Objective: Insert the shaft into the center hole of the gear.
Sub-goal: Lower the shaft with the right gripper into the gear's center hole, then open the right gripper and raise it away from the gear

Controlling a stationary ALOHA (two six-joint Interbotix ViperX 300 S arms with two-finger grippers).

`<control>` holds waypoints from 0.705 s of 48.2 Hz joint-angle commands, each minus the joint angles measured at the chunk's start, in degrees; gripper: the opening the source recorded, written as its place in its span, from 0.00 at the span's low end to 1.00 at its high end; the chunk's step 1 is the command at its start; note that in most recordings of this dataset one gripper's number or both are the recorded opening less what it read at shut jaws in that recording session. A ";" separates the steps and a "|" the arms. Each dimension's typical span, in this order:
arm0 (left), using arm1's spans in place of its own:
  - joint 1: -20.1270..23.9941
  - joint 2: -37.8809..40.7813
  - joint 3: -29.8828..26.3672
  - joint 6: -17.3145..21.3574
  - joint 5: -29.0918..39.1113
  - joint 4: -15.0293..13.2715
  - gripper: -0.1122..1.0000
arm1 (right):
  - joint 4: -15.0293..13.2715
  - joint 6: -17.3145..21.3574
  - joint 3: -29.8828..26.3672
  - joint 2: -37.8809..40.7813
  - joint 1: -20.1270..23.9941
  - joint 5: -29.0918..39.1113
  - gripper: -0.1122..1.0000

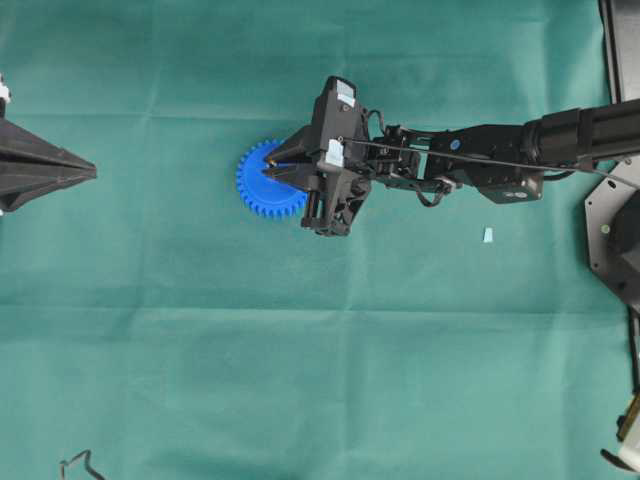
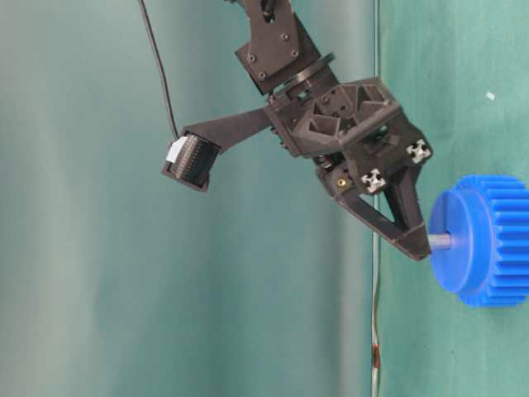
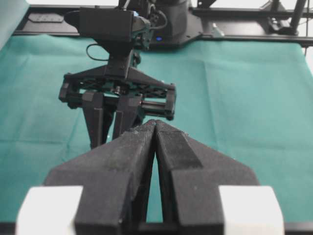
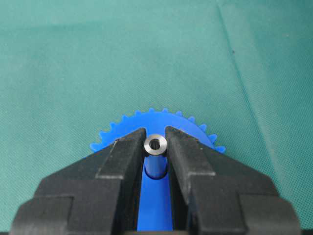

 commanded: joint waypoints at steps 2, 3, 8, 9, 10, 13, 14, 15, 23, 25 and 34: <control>0.09 0.35 -1.23 -0.09 -0.18 0.09 0.10 | 0.18 0.18 -0.62 -0.70 0.26 -1.14 0.25; 0.09 0.35 -1.23 -0.09 -0.18 0.09 0.10 | 0.18 0.18 -0.62 -0.53 0.35 -1.23 0.25; 0.09 0.35 -1.23 -0.09 -0.18 0.09 0.10 | 0.18 0.09 -0.62 0.44 0.62 -1.76 0.25; 0.09 0.35 -1.23 -0.09 -0.18 0.09 0.10 | 0.18 0.18 -0.62 0.70 0.62 -1.85 0.25; 0.09 0.35 -1.23 -0.09 -0.09 0.09 0.10 | 0.18 0.18 -0.62 0.79 0.62 -1.85 0.25; 0.09 0.35 -1.23 -0.09 -0.18 0.09 0.10 | 0.18 0.09 -0.53 1.23 0.70 -2.11 0.25; 0.09 0.35 -1.23 -0.09 -0.18 0.09 0.10 | 0.18 0.09 -0.53 1.23 0.79 -2.11 0.25; 0.09 0.35 -1.23 -0.09 -0.09 0.09 0.10 | 0.18 0.18 -0.53 1.32 0.79 -2.20 0.25; 0.09 0.35 -1.23 0.00 -0.09 0.09 0.10 | 0.00 -0.09 -0.53 1.32 0.88 -2.29 0.25; 0.09 0.35 -1.23 0.00 -0.09 0.09 0.10 | -0.09 -0.09 -0.44 1.32 0.97 -2.29 0.25; 0.09 0.35 -1.23 0.00 -0.09 0.09 0.10 | -0.18 -0.09 -0.26 1.32 1.05 -2.29 0.25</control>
